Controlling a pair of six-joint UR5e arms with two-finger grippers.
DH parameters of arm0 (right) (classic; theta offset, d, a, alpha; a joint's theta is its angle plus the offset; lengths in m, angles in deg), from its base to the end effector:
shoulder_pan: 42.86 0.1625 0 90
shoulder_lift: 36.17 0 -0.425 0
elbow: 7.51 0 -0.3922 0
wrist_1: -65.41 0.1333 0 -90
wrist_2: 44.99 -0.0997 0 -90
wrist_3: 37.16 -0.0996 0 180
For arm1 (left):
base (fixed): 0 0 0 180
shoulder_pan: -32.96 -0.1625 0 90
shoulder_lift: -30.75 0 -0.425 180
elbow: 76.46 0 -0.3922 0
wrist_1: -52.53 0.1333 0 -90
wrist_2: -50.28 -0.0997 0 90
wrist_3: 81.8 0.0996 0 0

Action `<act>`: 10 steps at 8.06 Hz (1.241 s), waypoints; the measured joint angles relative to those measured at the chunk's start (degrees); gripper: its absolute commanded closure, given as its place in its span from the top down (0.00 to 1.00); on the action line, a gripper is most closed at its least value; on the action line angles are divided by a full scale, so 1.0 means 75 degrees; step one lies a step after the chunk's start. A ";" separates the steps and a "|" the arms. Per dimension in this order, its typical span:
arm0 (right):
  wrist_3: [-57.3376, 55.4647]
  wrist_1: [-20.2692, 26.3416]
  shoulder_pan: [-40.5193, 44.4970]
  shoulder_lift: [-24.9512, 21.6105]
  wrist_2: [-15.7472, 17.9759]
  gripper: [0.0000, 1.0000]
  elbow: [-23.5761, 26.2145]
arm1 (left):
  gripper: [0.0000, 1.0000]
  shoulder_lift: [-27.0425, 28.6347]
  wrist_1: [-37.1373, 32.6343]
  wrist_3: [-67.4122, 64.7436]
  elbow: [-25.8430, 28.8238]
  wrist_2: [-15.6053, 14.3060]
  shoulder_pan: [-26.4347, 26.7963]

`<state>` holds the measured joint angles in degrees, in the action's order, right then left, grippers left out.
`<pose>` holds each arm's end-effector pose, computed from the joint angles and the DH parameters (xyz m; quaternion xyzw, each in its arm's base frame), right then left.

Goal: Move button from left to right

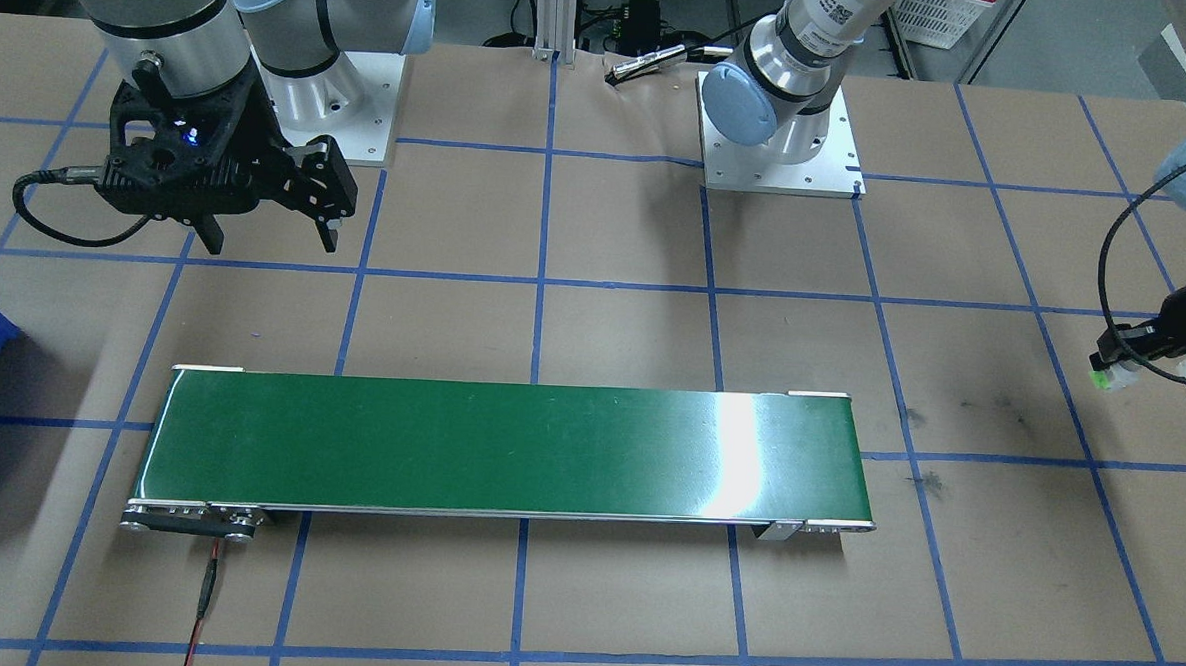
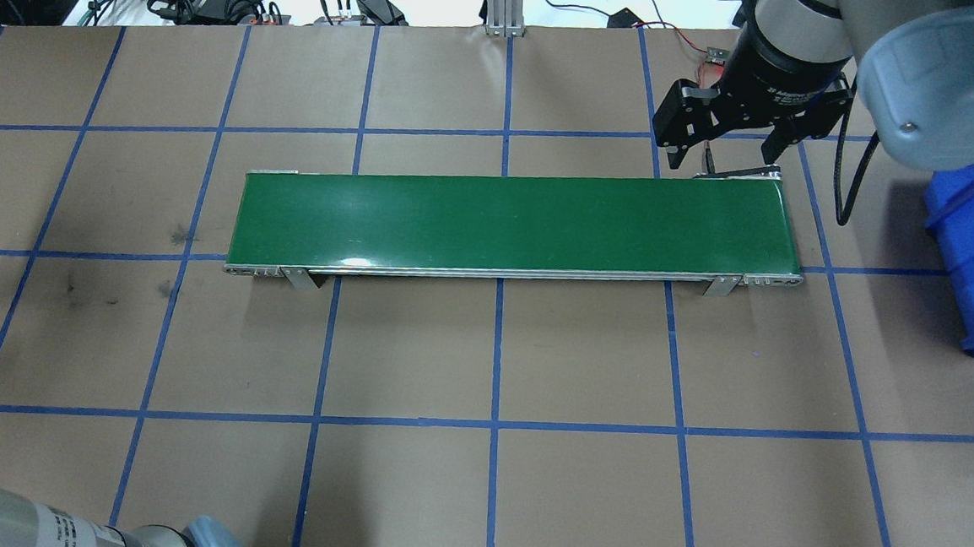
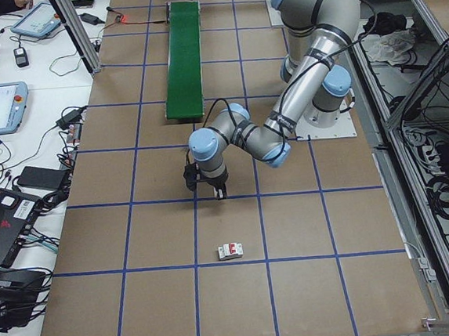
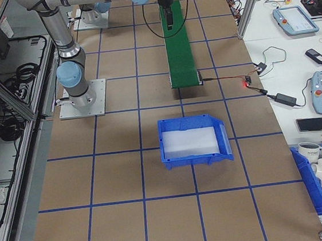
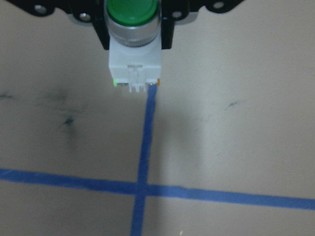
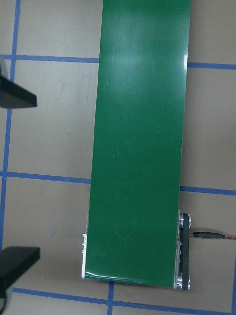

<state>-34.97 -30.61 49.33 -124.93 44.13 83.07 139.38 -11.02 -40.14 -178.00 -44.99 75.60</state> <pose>0.1541 -0.5024 0.4829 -0.0385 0.9986 -0.0366 0.0077 0.3337 -0.4760 0.2627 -0.0482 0.9973 0.0553 0.0100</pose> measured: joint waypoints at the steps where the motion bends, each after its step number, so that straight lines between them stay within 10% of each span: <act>1: 0.0000 -0.0015 0.0000 0.0000 0.0005 1.00 -0.0004 | 0.13 -0.0333 -0.0196 -0.0200 0.0008 0.0349 0.0331; 7: -0.0014 -0.0017 0.0000 0.0000 0.0007 1.00 -0.0007 | 0.13 -0.0769 -0.0299 -0.4873 0.0023 0.0904 0.4428; 10: -0.0012 -0.0036 0.0000 0.0000 0.0011 1.00 -0.0007 | 0.20 -0.0300 -0.0270 -0.5627 -0.0007 0.1103 0.5201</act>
<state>-35.06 -30.88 49.34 -124.94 44.21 83.02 137.13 -13.04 -82.35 -178.06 -36.72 114.61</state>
